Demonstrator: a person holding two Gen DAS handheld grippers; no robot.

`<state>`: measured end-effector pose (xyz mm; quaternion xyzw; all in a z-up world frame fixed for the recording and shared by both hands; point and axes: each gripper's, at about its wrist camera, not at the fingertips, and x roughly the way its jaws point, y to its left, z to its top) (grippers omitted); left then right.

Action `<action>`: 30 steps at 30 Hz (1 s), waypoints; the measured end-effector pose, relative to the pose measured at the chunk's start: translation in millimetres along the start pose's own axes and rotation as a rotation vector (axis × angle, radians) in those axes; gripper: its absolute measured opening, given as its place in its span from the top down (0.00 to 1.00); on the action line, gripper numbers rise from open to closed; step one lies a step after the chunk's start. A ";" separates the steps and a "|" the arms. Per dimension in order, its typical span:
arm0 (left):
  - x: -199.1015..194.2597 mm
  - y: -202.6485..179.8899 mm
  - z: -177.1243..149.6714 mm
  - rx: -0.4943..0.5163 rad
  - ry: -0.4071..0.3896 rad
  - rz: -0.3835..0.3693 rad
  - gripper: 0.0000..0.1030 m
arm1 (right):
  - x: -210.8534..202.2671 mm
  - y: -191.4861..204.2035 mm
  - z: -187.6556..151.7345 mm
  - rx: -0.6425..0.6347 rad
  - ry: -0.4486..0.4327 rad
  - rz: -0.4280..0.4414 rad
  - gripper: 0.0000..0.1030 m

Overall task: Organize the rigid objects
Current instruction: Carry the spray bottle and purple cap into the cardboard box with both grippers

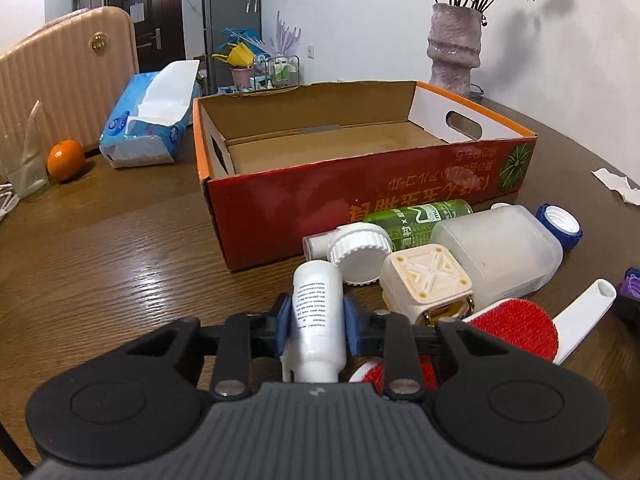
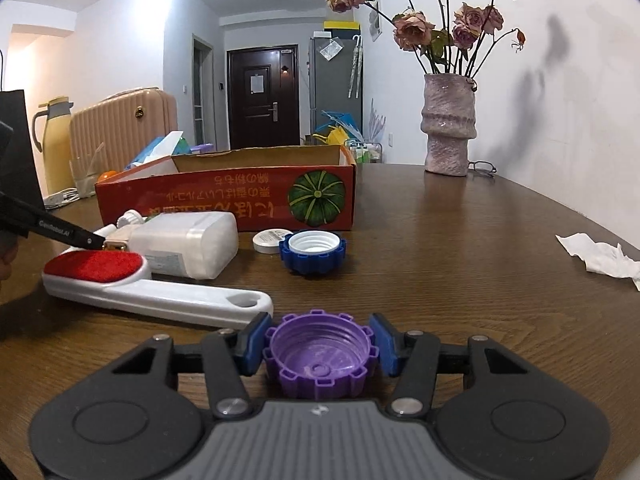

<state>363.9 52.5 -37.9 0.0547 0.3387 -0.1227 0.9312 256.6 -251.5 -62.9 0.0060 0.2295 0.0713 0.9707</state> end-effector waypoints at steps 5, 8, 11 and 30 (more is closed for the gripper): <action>-19.7 -3.0 -4.7 0.019 -0.041 0.026 0.73 | -7.1 3.2 2.9 -0.002 -0.015 -0.008 0.49; -39.6 -3.6 -11.1 0.018 -0.073 0.053 0.73 | -19.3 8.4 6.8 -0.014 -0.041 -0.001 0.49; -64.2 -4.0 -20.5 -0.011 -0.106 0.072 0.73 | -34.0 14.6 10.2 -0.027 -0.070 0.008 0.49; -203.6 -36.9 -95.3 -0.153 -0.342 0.127 0.73 | -132.5 69.2 0.1 -0.145 -0.186 0.084 0.49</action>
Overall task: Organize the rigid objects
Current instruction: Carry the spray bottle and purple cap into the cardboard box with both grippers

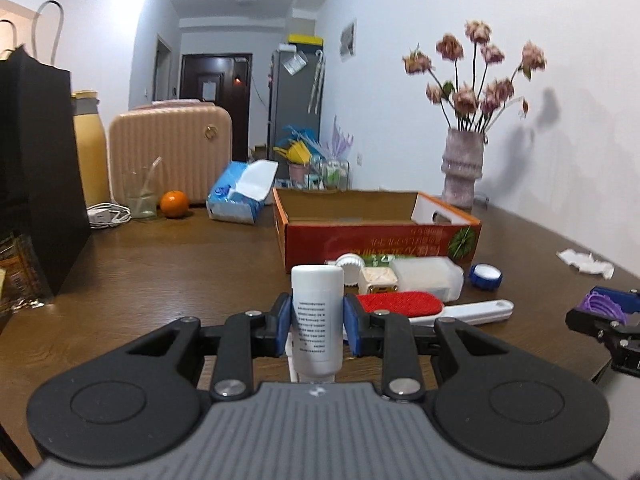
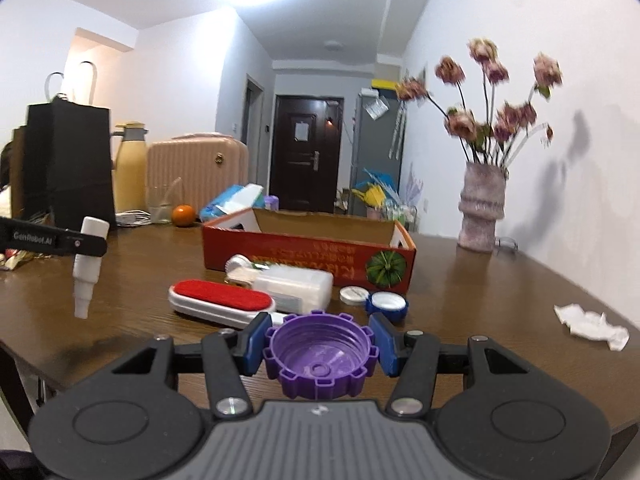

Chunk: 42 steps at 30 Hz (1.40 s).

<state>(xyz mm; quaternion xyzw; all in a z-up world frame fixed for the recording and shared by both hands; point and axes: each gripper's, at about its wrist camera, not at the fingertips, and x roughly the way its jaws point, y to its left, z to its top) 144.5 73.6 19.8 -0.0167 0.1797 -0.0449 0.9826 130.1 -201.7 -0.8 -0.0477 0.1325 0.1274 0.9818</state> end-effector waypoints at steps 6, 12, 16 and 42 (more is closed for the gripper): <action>-23.5 -3.4 4.2 -0.008 -0.060 0.000 0.73 | -22.7 6.9 7.9 -0.018 -0.051 0.000 0.49; -27.1 -4.3 4.7 -0.009 -0.073 -0.003 0.73 | -28.1 6.6 11.2 -0.027 -0.064 -0.011 0.49; -17.3 -4.4 6.4 -0.007 -0.065 0.002 0.73 | -16.5 -0.3 14.9 -0.014 -0.058 -0.002 0.49; 293.0 -4.1 151.0 0.188 0.162 -0.003 0.73 | 303.8 -110.4 128.0 -0.011 0.111 0.128 0.49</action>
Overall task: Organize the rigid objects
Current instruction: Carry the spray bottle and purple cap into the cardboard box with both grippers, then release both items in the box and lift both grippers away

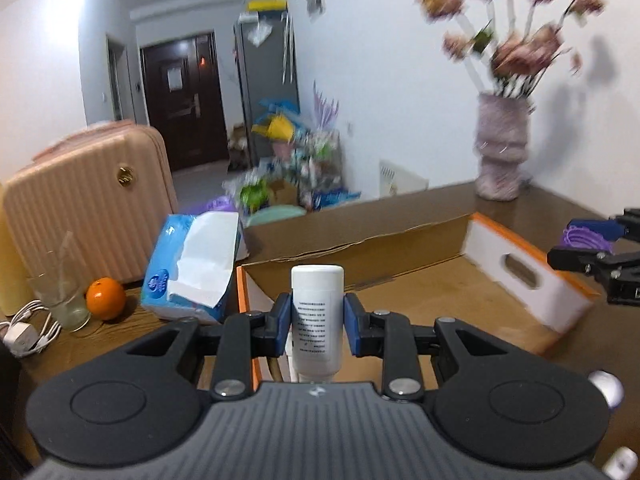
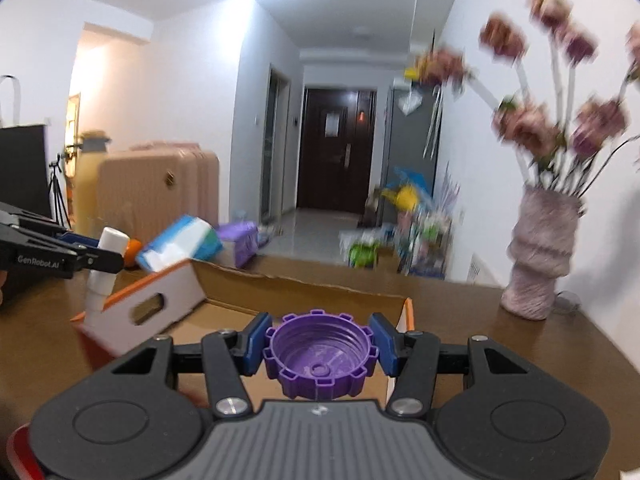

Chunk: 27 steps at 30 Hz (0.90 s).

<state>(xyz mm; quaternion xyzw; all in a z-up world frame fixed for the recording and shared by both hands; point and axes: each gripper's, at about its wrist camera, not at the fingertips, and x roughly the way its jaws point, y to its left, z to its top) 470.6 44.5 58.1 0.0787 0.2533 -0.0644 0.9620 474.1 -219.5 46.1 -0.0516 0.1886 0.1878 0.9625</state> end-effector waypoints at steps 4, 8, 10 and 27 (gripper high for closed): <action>62.8 3.4 20.2 0.052 0.095 -0.001 0.73 | 70.4 -12.4 23.4 0.027 0.116 0.022 0.48; 109.6 -1.1 27.7 0.105 0.164 -0.020 0.51 | 141.5 -19.1 34.7 0.037 0.243 0.052 0.48; 124.1 -4.0 26.6 0.130 0.158 -0.005 0.32 | 163.3 -22.7 35.7 0.058 0.284 0.021 0.29; 127.2 1.4 25.2 0.055 0.048 -0.059 0.18 | 181.5 -38.0 32.0 0.094 0.339 -0.048 0.02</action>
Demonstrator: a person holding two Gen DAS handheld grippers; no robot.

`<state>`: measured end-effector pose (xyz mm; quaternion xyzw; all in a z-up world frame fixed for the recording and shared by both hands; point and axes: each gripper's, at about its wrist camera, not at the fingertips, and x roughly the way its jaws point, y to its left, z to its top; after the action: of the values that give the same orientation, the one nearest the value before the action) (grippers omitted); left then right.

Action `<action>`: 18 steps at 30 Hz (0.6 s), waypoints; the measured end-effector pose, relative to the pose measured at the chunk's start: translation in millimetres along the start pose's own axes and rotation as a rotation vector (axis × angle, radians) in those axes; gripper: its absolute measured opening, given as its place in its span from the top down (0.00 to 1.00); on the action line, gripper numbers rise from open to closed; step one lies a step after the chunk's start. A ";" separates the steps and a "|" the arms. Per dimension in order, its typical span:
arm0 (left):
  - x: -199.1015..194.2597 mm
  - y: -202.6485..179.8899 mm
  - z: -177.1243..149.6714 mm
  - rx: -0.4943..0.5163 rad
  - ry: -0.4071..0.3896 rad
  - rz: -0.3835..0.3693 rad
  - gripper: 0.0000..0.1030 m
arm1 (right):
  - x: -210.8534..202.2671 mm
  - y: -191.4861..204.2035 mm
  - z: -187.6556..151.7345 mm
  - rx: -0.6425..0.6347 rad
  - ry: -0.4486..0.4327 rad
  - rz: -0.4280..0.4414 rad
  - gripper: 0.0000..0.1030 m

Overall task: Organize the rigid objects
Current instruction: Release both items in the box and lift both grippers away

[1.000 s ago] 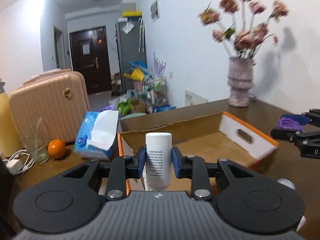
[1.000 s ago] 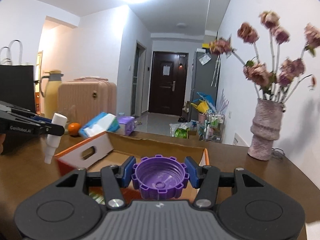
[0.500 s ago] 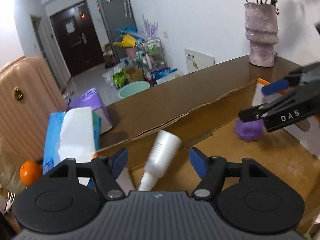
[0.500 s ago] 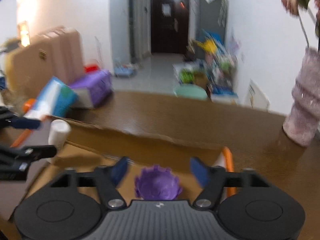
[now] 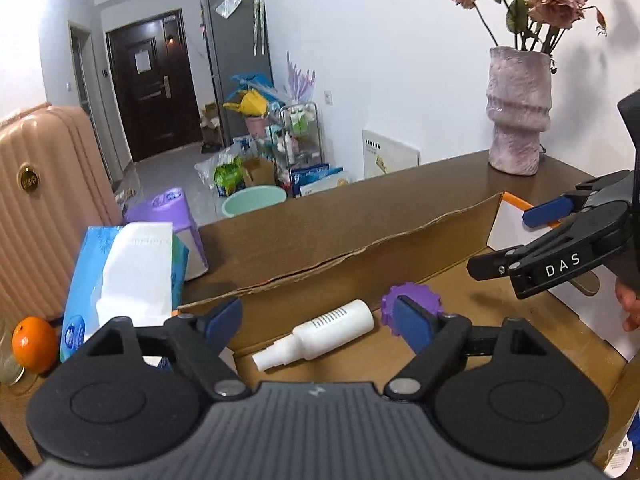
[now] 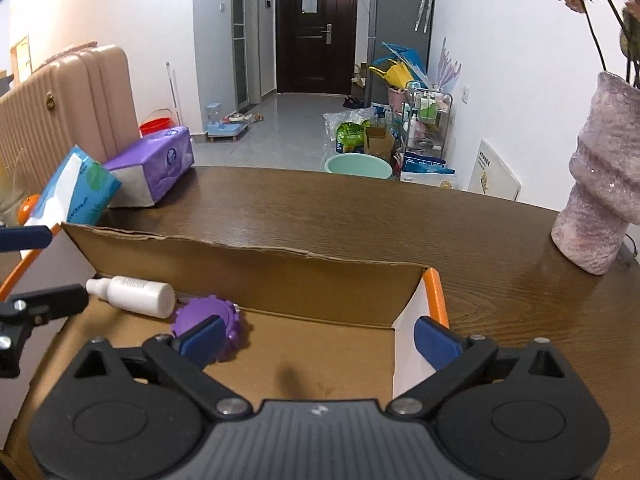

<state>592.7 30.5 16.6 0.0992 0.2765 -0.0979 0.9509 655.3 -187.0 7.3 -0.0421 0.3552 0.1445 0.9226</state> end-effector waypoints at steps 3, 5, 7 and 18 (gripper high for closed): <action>0.4 -2.3 1.5 -0.008 -0.019 -0.004 0.17 | -1.0 -3.2 -2.1 0.003 0.005 -0.025 0.02; 4.1 -4.8 4.6 -0.027 -0.018 0.002 0.17 | -3.1 -7.5 -4.7 0.004 0.012 -0.048 0.02; 3.9 -8.6 7.4 -0.047 -0.038 0.013 0.17 | -6.6 -15.7 -7.7 0.014 0.013 -0.059 0.01; -90.1 -16.4 15.8 -0.061 -0.033 0.107 0.06 | -113.2 -28.2 -21.3 0.075 -0.103 -0.038 0.01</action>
<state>522.2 22.7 76.6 0.0831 0.2579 -0.0402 0.9618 570.1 -244.6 66.3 -0.0069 0.3117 0.1154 0.9431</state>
